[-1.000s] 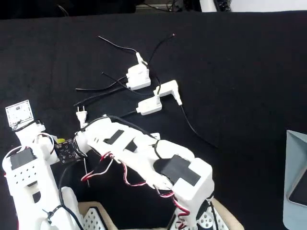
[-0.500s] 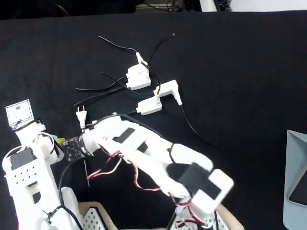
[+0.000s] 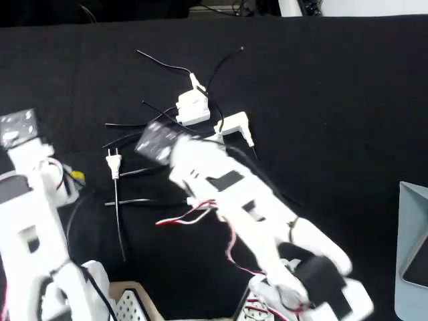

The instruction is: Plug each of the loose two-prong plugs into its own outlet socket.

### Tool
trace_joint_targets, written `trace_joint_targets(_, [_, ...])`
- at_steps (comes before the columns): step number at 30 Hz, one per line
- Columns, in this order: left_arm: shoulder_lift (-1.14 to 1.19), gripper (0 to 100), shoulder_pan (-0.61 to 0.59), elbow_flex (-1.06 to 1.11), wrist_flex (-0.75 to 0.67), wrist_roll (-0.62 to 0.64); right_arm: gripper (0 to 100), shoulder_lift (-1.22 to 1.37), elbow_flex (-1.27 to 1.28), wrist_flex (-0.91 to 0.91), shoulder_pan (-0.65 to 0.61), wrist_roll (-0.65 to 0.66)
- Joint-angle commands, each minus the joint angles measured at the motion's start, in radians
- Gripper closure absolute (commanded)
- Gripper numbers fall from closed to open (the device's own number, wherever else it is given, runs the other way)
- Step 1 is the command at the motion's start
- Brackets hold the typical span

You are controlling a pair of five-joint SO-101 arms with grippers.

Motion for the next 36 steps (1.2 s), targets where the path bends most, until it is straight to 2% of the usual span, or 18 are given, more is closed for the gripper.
trace_joint_targets(1, [0.313, 74, 0.105, -0.231, 0.008, -0.008, 98.6, -0.140, 0.035, 0.008, 0.078, -0.133])
trace_joint_targets(8, [0.732, 74, 0.211, -0.541, 0.008, -0.002, 98.5, -0.286, 0.142, 0.006, 0.153, -0.324])
trace_joint_targets(14, [1.019, 74, 0.236, -0.791, 0.015, -0.002, 98.5, -0.344, 0.196, -0.002, 0.209, -0.330])
trace_joint_targets(19, [1.194, 74, 0.266, -0.949, 0.018, 0.000, 98.5, -0.343, 0.199, -0.002, 0.204, -0.330])
trace_joint_targets(27, [1.243, 74, 0.415, -1.063, 0.164, -0.003, 98.5, -0.343, 0.200, -0.002, 0.209, -0.330])
trace_joint_targets(36, [1.243, 74, 0.530, -1.098, 0.245, -0.009, 98.5, -0.343, 0.200, -0.002, 0.209, -0.330])
